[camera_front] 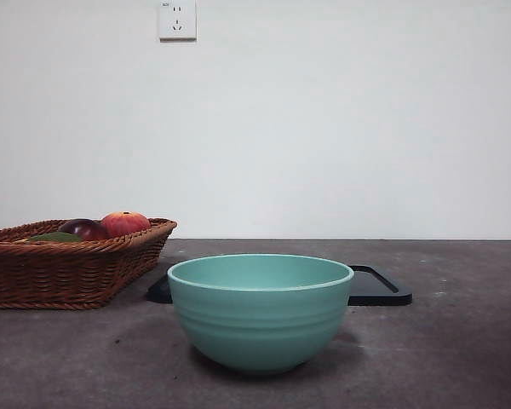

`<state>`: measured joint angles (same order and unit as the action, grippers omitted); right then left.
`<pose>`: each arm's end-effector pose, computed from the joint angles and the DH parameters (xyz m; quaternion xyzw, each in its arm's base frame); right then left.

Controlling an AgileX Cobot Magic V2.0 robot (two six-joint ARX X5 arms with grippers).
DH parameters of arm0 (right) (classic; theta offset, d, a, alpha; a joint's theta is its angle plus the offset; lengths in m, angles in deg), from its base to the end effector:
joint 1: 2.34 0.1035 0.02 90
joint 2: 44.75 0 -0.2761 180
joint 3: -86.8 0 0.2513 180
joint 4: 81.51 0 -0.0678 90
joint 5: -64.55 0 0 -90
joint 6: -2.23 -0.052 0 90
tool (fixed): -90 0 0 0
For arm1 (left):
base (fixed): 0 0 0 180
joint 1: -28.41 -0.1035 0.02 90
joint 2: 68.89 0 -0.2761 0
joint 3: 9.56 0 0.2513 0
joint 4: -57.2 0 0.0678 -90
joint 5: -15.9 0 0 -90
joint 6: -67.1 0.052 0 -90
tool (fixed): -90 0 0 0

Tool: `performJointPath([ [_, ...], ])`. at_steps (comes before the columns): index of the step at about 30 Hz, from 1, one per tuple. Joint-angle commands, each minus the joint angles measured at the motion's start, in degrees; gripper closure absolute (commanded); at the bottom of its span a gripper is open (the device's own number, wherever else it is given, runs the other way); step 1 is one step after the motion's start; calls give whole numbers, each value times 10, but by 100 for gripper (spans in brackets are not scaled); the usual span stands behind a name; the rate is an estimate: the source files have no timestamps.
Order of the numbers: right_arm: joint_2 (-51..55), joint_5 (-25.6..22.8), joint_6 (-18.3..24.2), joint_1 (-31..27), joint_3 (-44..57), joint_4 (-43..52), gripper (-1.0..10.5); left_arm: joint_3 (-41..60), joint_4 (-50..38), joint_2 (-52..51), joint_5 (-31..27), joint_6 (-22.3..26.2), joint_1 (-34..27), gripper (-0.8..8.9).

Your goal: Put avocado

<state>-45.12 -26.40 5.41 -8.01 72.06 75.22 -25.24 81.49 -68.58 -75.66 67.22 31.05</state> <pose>0.1051 -0.0113 0.1491 -0.0244 0.0791 -0.0554 0.9950 0.1045 -0.0034 0.1530 0.0039 0.0777 -0.0095 0.9969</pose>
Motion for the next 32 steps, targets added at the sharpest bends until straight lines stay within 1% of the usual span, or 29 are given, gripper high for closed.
performJointPath([
  [1, 2, 1, -2, -1, 3, 7, 931, 12, 2, -1, 0, -41, 0, 796],
  [3, 2, 2, -7, -1, 3, 16, 931, 12, 2, -1, 0, -39, 0, 798],
  [7, 2, 20, -65, -1, 3, 51, 931, 12, 2, -1, 0, -35, 0, 798],
  [9, 2, 46, -99, -1, 3, 52, 931, 10, 0, -1, 0, -36, 0, 798],
  [13, 2, 85, -146, -1, 2, 63, 932, -5, -9, -1, 0, -39, 0, 798],
  [15, 2, 90, -173, -1, -1, 70, 933, -12, -28, -1, 0, -41, 0, 798],
  [17, 2, 90, -194, -1, -13, 70, 933, -24, -43, -1, 0, -54, 0, 798],
  [19, 1, 88, -205, -1, -32, 69, 934, -39, -45, -1, 0, -63, 0, 798],
  [21, -3, 83, -208, -1, -56, 68, 935, -54, -47, 2, -3, -71, 0, 798],
  [24, -22, 80, -210, -1, -102, 57, 935, -72, -71, 10, -3, -117, 0, 798],
  [26, -45, 82, -223, -1, -140, 40, 935, -91, -82, 19, -4, -133, 0, 798],
  [28, -70, 91, -229, -1, -178, 21, 935, -113, -84, 30, -3, -132, 0, 798],
  [32, -126, 137, -228, -1, -264, -27, 935, -173, -79, 63, 3, -133, 0, 799],
])
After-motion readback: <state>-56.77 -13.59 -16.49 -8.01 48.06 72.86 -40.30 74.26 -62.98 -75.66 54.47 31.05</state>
